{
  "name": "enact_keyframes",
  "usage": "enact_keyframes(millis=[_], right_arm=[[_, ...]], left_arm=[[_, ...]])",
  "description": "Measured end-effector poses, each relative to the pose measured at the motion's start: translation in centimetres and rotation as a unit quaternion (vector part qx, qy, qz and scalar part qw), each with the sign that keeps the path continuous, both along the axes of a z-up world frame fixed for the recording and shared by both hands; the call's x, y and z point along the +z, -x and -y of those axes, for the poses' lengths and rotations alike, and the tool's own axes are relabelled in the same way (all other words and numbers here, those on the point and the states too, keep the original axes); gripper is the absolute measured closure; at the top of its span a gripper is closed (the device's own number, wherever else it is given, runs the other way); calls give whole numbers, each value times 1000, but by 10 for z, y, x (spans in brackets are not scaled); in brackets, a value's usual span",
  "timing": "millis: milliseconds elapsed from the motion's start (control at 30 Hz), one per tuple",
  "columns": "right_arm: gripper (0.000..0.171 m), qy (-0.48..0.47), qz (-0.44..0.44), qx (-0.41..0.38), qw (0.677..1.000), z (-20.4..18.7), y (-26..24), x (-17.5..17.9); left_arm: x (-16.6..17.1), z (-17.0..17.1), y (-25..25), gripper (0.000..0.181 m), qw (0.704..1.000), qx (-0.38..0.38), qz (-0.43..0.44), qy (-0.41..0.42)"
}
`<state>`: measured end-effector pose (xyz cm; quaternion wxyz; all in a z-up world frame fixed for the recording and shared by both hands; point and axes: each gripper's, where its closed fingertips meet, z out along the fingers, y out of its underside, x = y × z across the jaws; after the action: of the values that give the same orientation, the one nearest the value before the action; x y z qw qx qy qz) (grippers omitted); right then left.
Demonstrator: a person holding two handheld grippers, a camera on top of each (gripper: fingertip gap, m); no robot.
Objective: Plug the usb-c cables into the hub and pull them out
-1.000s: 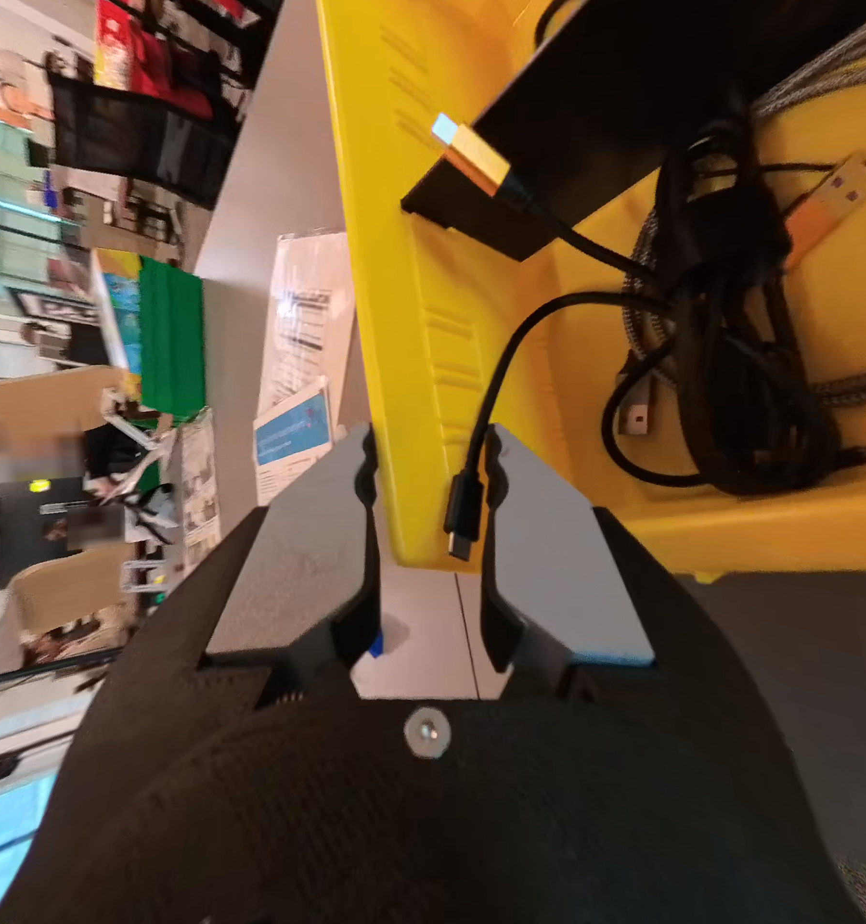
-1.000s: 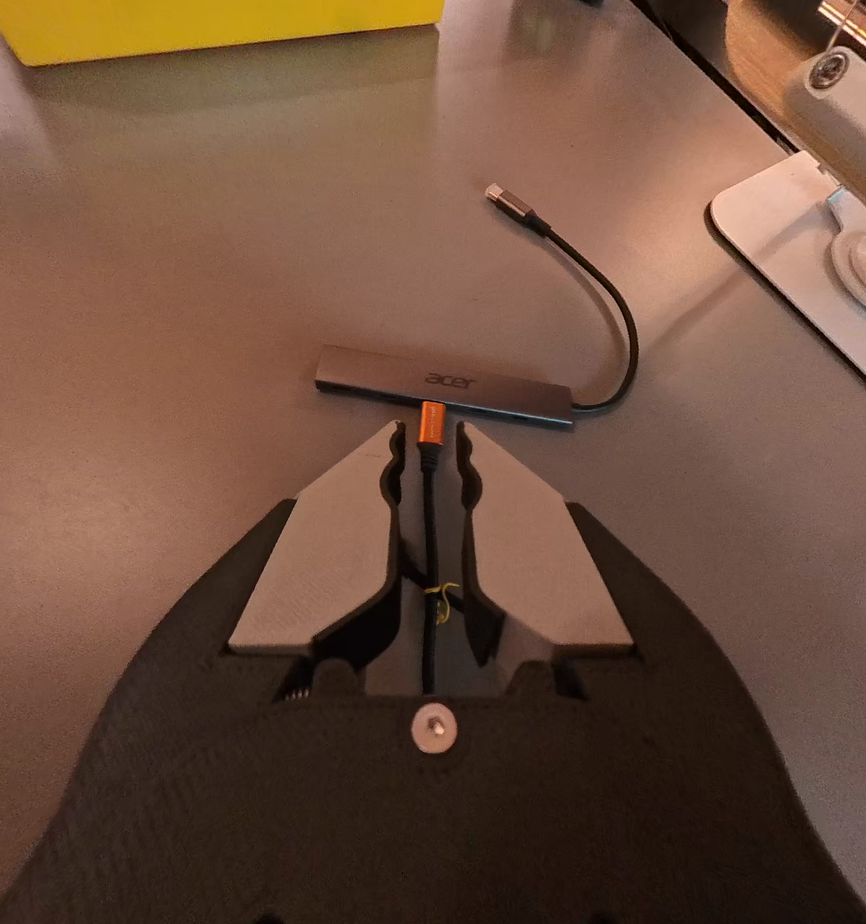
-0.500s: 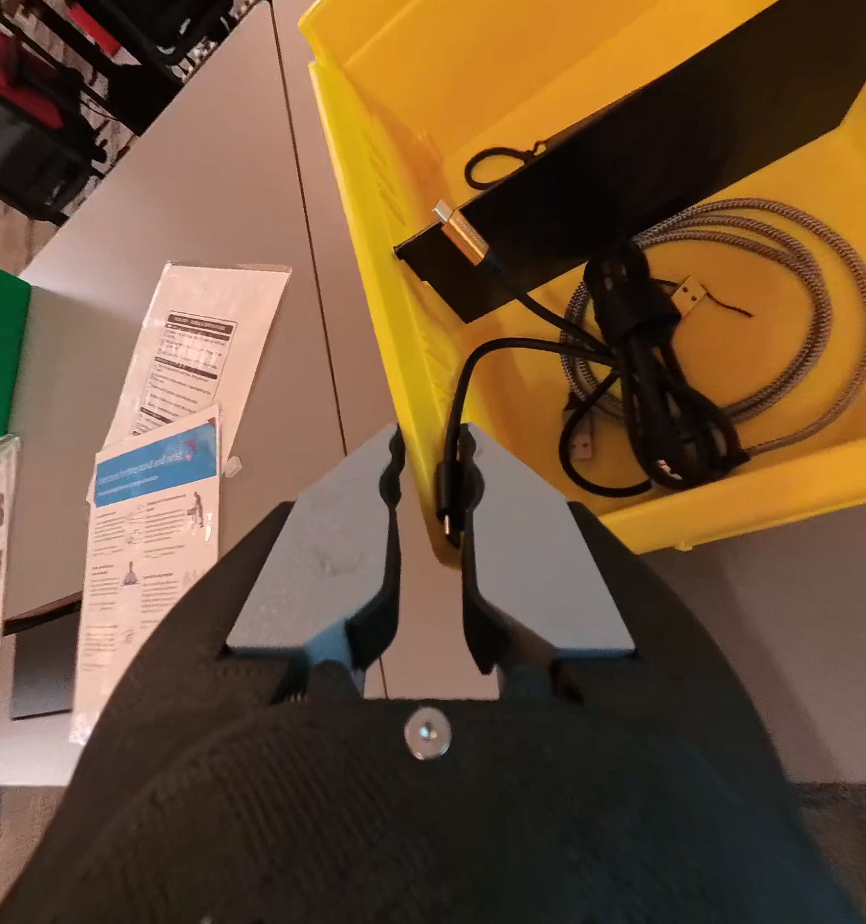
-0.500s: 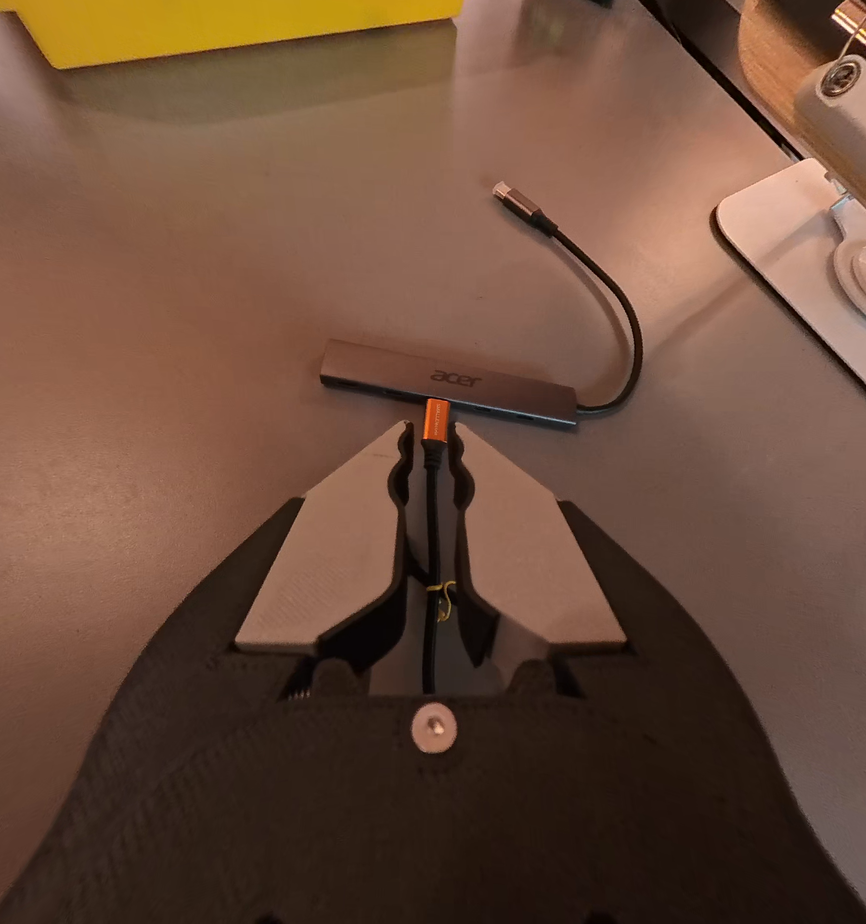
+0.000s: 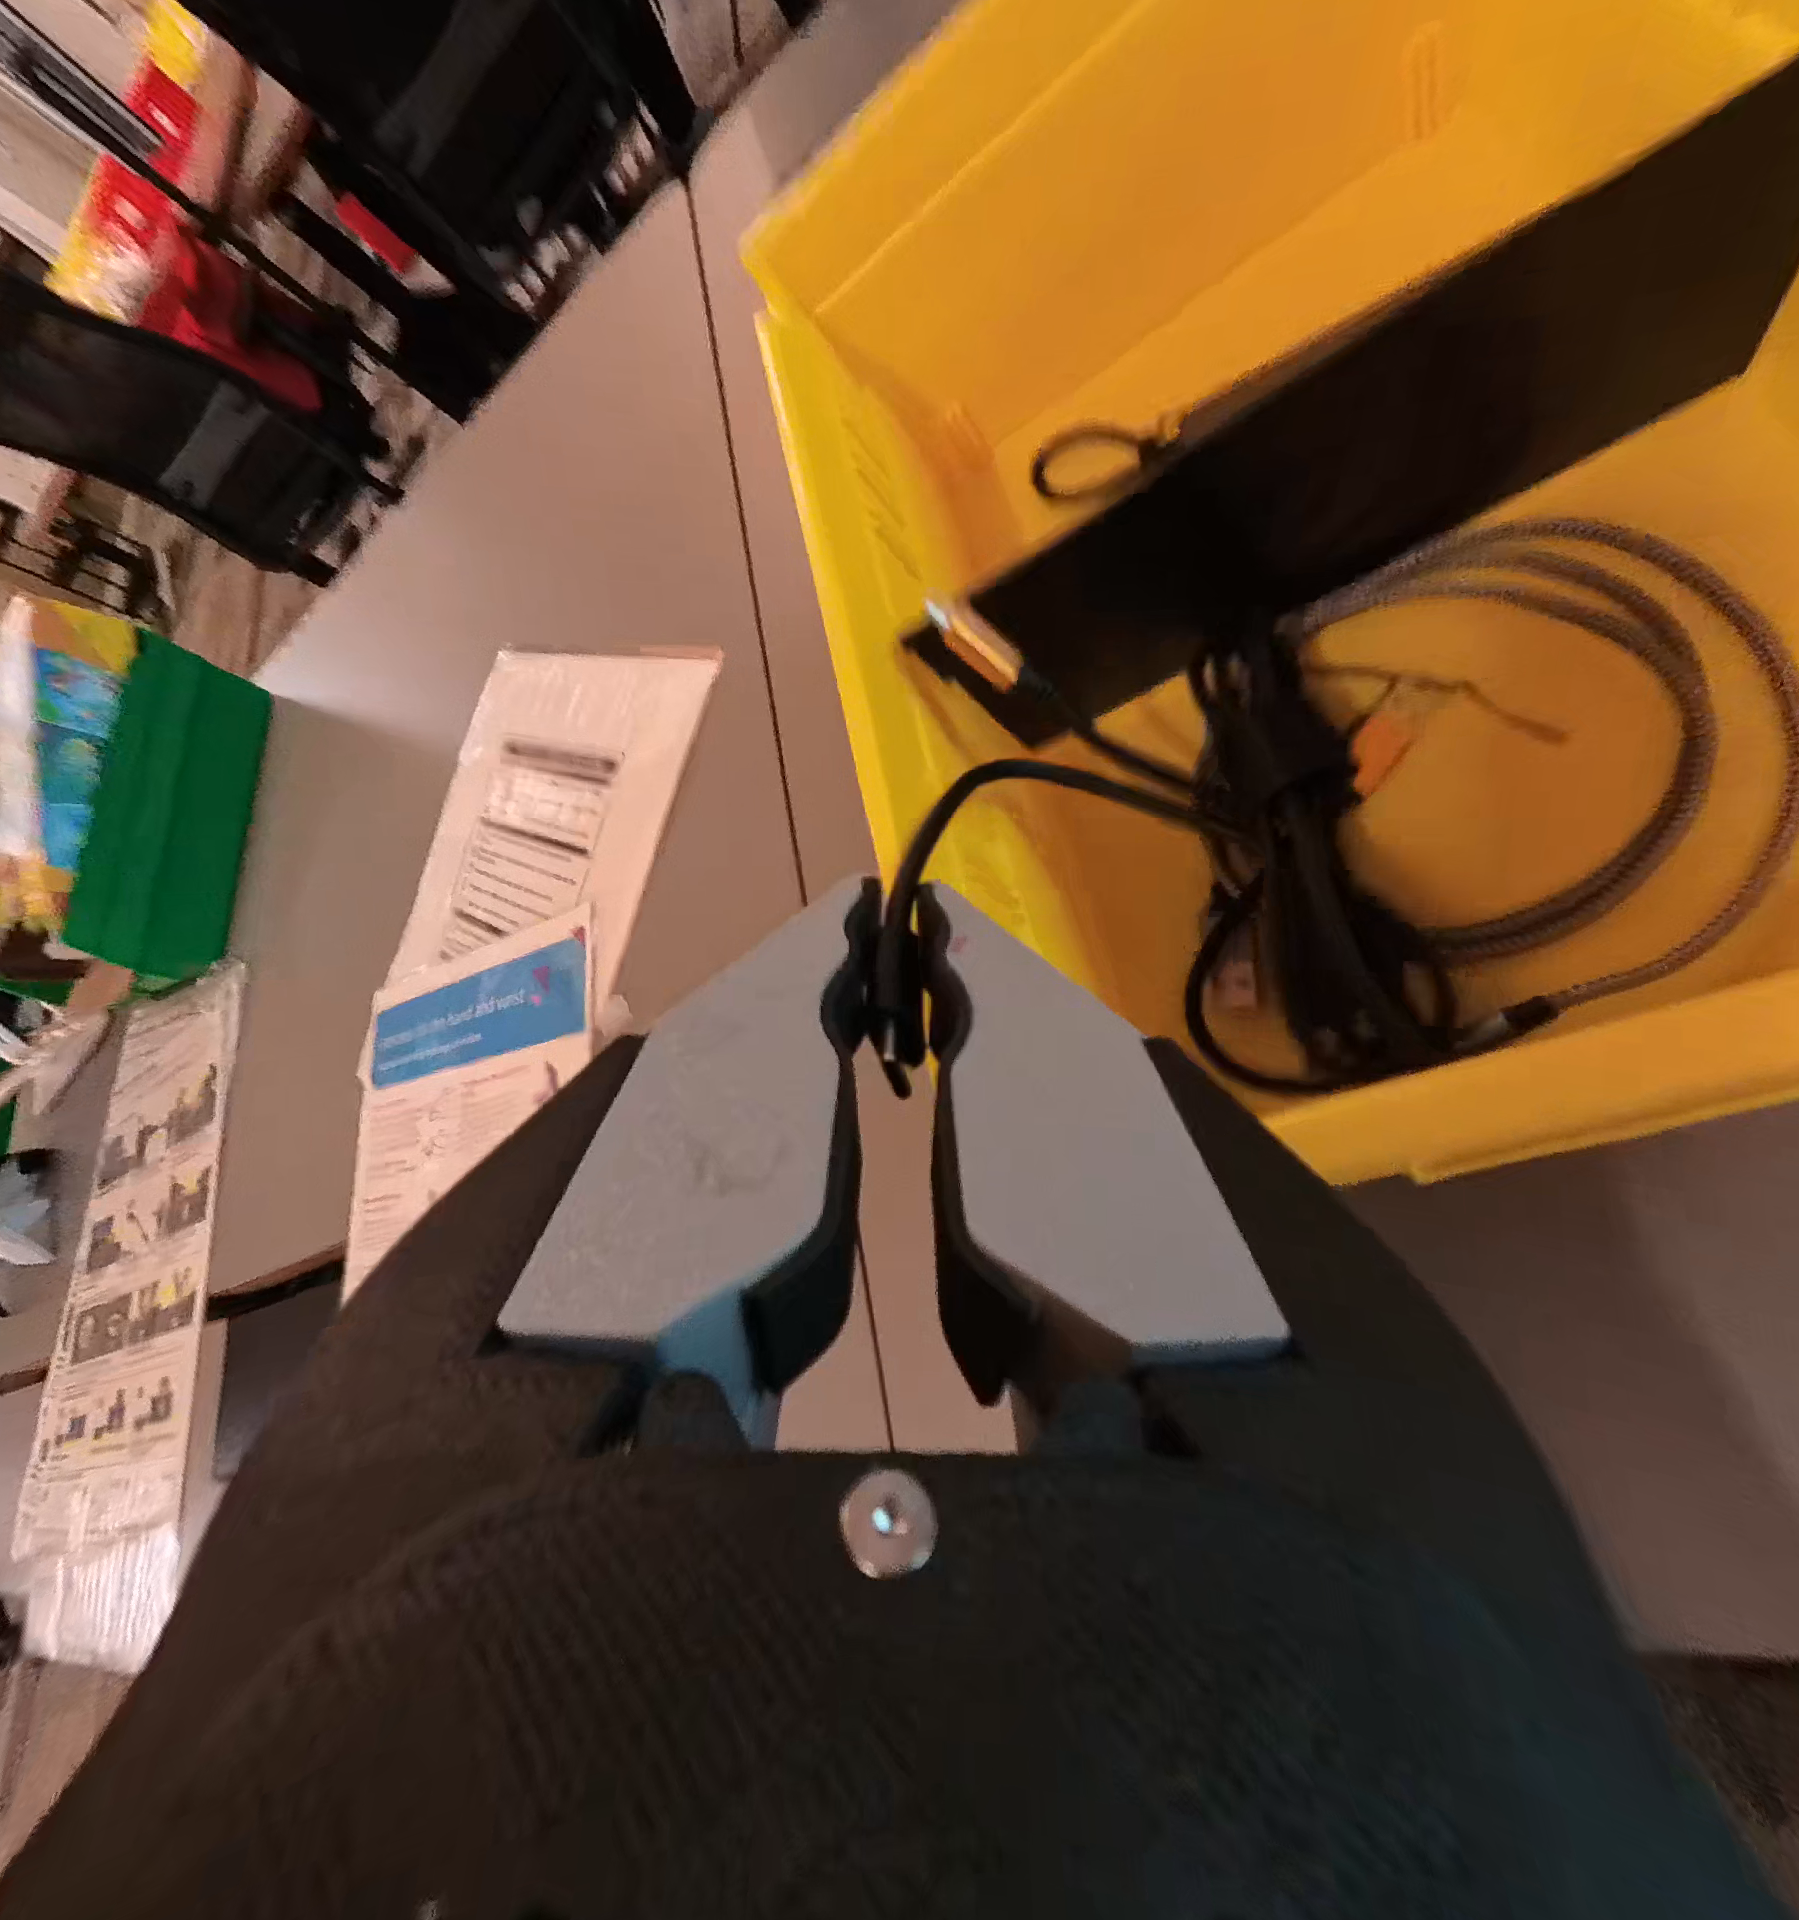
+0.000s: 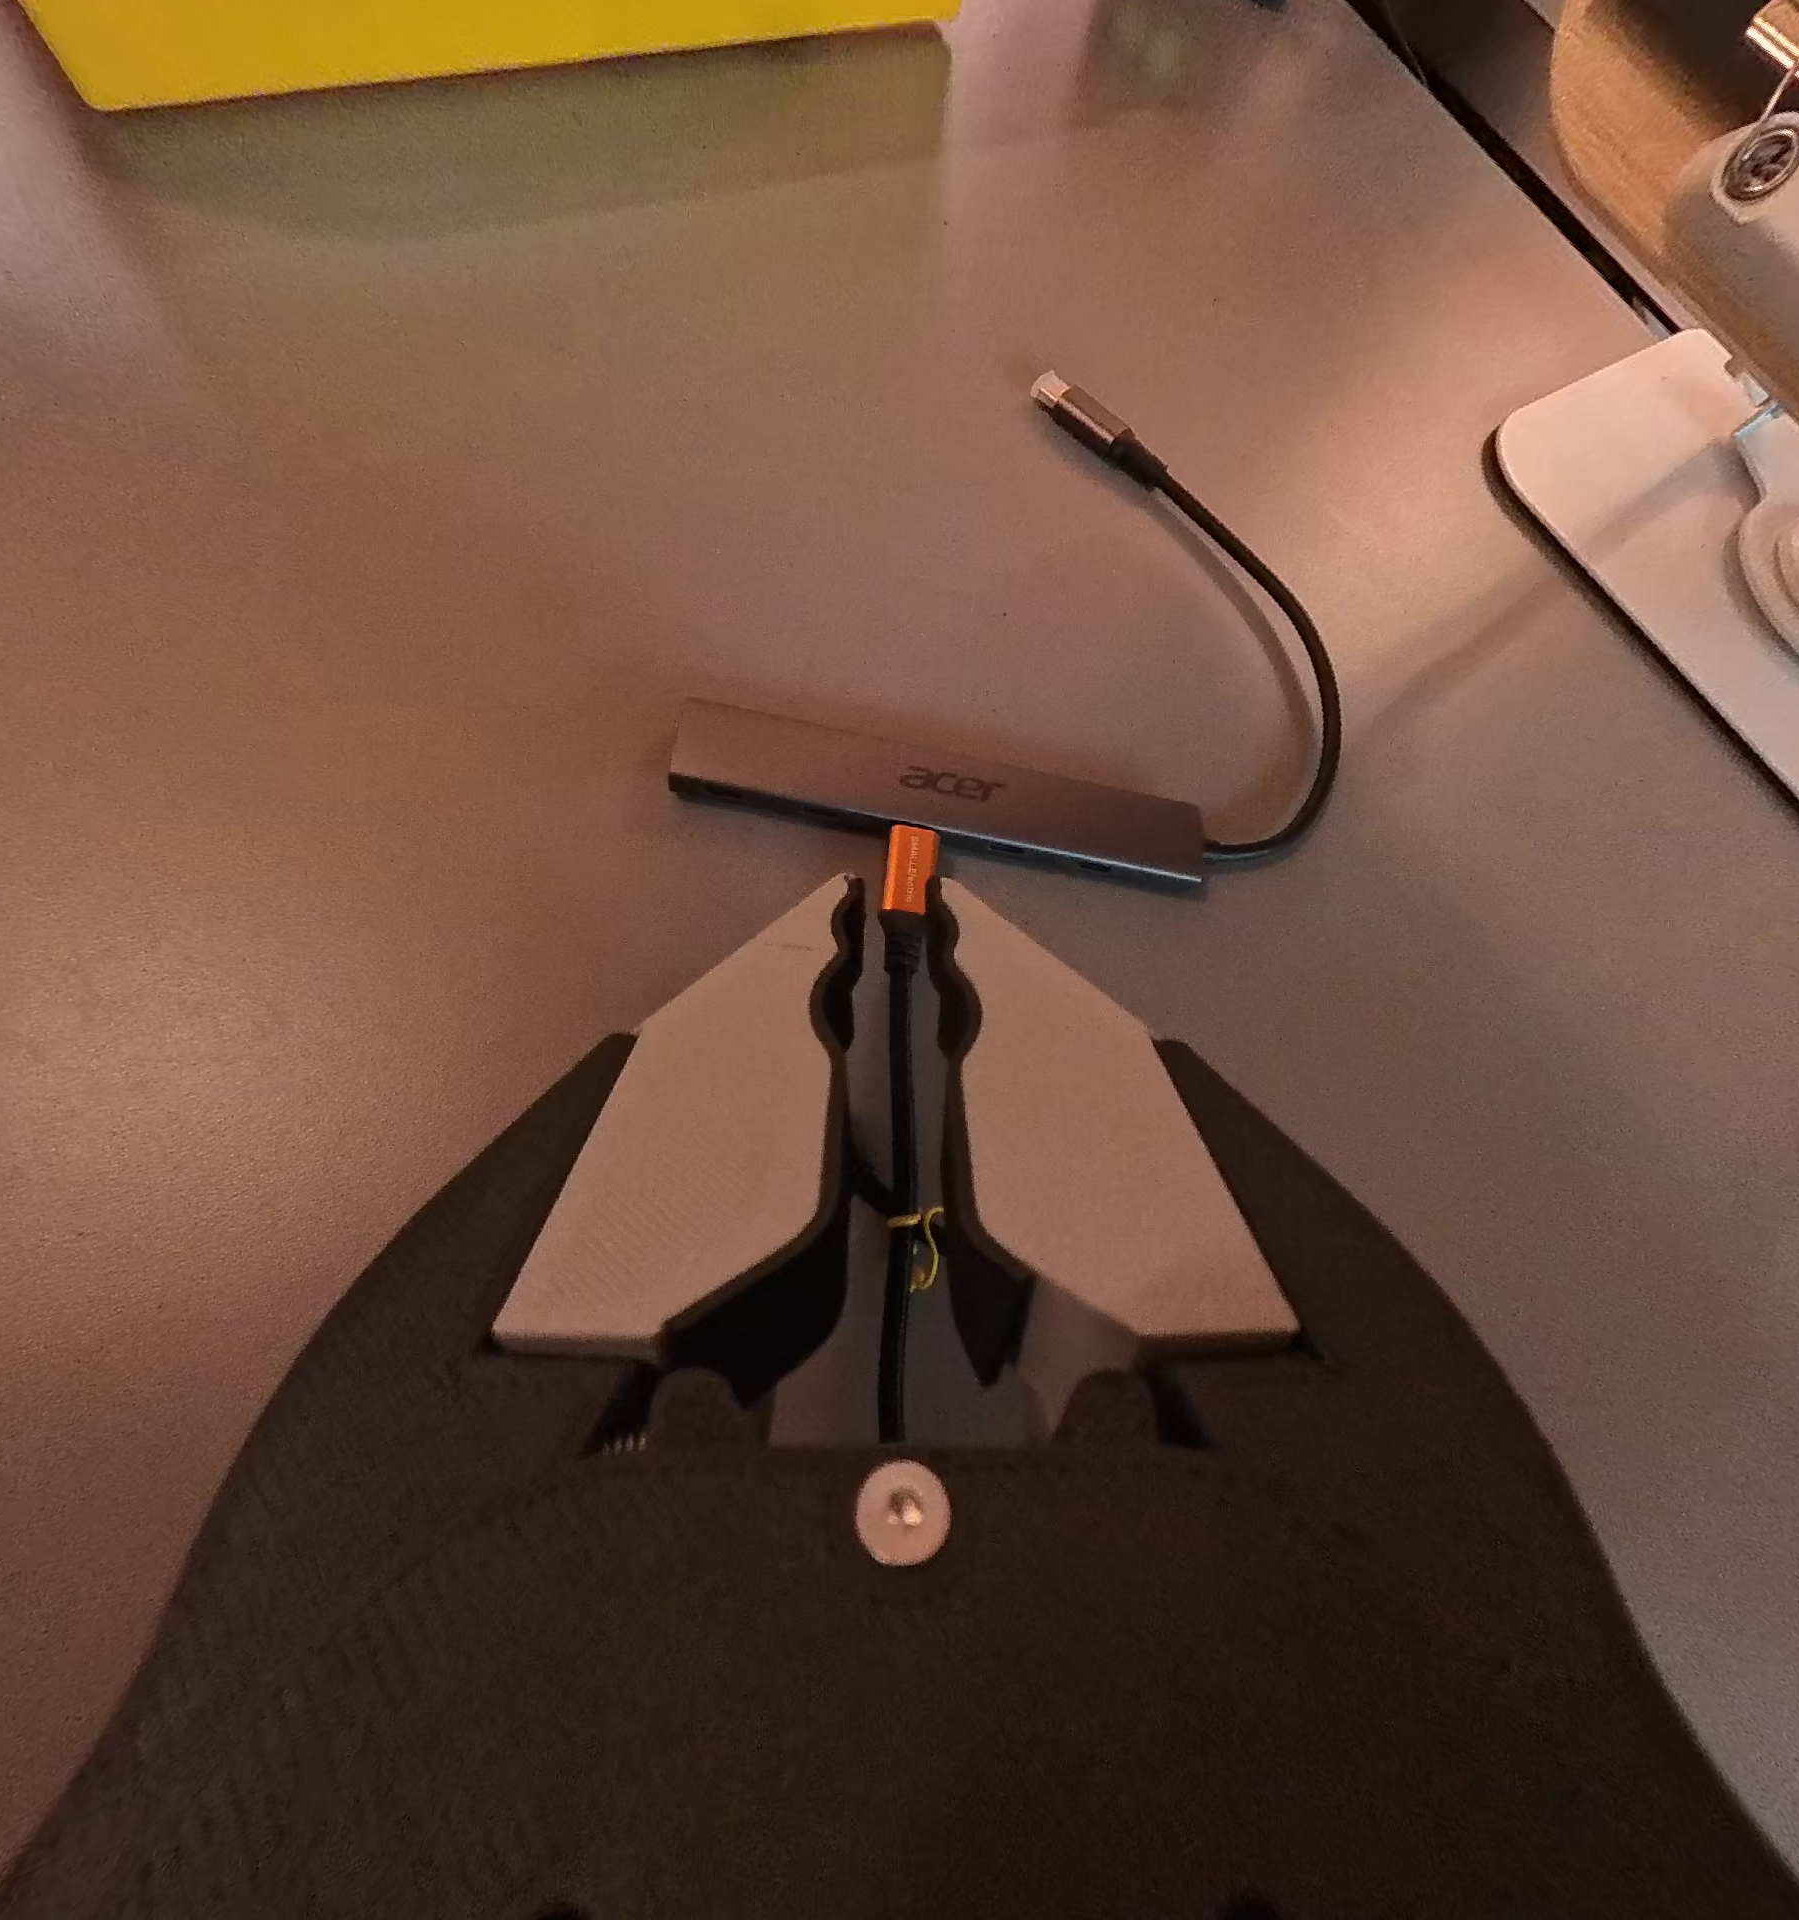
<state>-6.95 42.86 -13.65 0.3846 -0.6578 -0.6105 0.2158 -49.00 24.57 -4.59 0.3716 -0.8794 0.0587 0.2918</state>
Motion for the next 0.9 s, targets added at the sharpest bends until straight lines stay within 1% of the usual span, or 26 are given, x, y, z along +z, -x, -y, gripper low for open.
enact_keyframes(millis=[100, 233, 267, 367, 433, 500, 600, 700, 800, 900], right_arm=[[164, 0, 0, 0, 1000, 0, 0, 0], [164, -1, 2, 1, 1000, 1, 0, -1], [164, -1, 2, 1, 1000, 1, 0, -1], [164, -2, 4, 1, 1000, 1, 1, -2], [165, -4, 5, 0, 1000, 1, 0, -2], [164, -5, 2, -1, 1000, 0, 0, -1], [161, 6, -16, 6, 1000, 3, 2, 5], [156, 27, -49, 29, 998, 11, 6, 16], [148, 41, -98, 67, 992, 25, 11, 35], [138, 58, -150, 109, 981, 42, 11, 60]], left_arm=[[24, -5, -9, 178, 999, -16, -3, -42], [66, -9, -3, 178, 994, 3, -41, -104], [81, -12, -8, 178, 990, -6, -47, -131], [125, -24, -48, 178, 973, -84, -60, -207], [150, -24, -57, 178, 965, -79, -81, -238], [164, -27, -69, 178, 959, -86, -70, -260], [177, -35, -110, 178, 947, -139, -47, -285], [182, -46, -172, 178, 930, -218, -23, -294], [173, -58, -255, 177, 903, -323, 24, -283], [149, -67, -340, 177, 870, -414, 60, -261]])
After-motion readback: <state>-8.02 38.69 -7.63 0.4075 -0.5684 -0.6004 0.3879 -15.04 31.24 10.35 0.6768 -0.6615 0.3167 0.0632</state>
